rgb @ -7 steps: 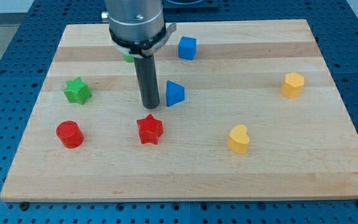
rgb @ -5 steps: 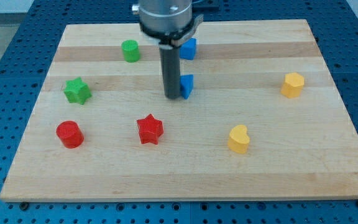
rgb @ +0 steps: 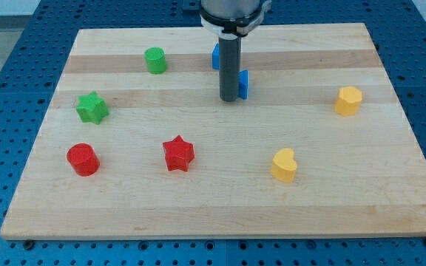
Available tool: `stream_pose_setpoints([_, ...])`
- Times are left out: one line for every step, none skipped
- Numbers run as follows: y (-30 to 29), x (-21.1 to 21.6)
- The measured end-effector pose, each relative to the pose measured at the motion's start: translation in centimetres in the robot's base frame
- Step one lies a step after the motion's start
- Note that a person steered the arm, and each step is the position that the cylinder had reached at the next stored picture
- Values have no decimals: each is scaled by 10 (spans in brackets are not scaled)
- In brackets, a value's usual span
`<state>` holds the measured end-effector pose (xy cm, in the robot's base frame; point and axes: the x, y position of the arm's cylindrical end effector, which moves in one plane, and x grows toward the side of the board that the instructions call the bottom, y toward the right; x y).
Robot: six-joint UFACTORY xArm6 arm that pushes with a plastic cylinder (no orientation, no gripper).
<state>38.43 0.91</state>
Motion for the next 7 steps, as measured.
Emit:
stream_pose_setpoints([6, 19])
stream_pose_setpoints([34, 38])
stream_pose_setpoints([41, 23])
stream_pose_setpoints([29, 4])
stream_pose_setpoints([8, -12])
stream_pose_setpoints([-2, -37])
stream_pose_setpoints([1, -47])
